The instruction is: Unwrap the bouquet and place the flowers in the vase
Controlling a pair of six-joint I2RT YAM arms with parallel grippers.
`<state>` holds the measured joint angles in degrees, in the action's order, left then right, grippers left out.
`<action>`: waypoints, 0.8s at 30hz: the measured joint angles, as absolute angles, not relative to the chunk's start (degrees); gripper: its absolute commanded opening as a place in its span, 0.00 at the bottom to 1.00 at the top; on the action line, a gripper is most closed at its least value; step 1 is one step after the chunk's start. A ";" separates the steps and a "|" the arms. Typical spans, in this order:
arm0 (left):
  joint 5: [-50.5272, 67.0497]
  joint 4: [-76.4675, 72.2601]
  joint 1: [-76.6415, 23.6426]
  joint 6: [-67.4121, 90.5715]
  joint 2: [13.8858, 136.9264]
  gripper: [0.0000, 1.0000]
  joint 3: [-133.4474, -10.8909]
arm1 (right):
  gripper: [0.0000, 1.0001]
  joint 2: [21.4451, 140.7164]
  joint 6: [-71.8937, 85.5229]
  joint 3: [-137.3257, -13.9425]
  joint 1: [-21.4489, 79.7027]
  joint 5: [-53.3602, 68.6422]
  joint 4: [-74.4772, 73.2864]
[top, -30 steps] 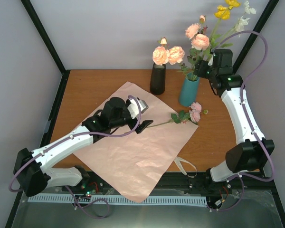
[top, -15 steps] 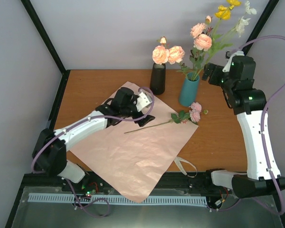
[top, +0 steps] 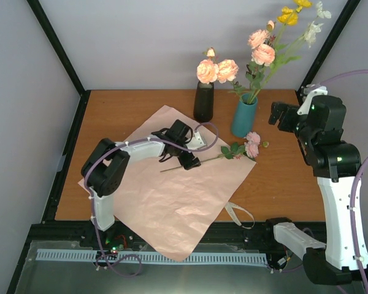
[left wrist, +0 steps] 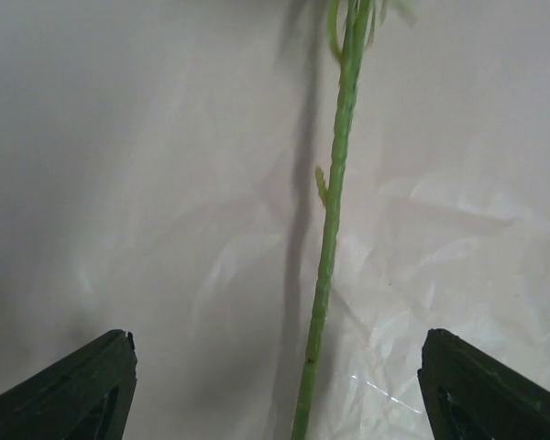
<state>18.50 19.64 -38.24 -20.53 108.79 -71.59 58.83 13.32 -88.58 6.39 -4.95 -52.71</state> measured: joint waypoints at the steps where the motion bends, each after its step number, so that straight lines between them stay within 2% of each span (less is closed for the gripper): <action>1: 18.57 19.92 -38.24 -20.53 109.84 0.82 -71.75 | 1.00 58.13 13.32 -87.90 6.39 -4.82 -53.17; 5: 18.90 20.97 -38.37 -20.53 113.56 0.75 -73.30 | 1.00 57.04 13.32 -86.32 6.39 -4.01 -54.63; 8: 18.79 21.04 -38.87 -20.49 115.48 0.59 -74.72 | 1.00 56.93 13.30 -85.89 6.39 -3.70 -55.16; 11: 18.31 20.82 -39.44 -21.02 116.86 0.39 -75.40 | 1.00 56.82 13.17 -85.76 6.39 -3.40 -55.66; 14: 17.32 19.81 -40.53 -22.24 117.08 0.12 -75.37 | 1.00 56.58 12.91 -85.73 6.39 -3.36 -56.12; 16: 16.47 19.20 -41.52 -23.09 117.27 0.01 -75.33 | 1.00 56.38 12.82 -85.73 6.39 -3.36 -56.34; 24: 12.62 14.87 -44.53 -24.49 116.18 0.00 -72.73 | 1.00 55.94 12.45 -85.73 6.39 -3.20 -56.95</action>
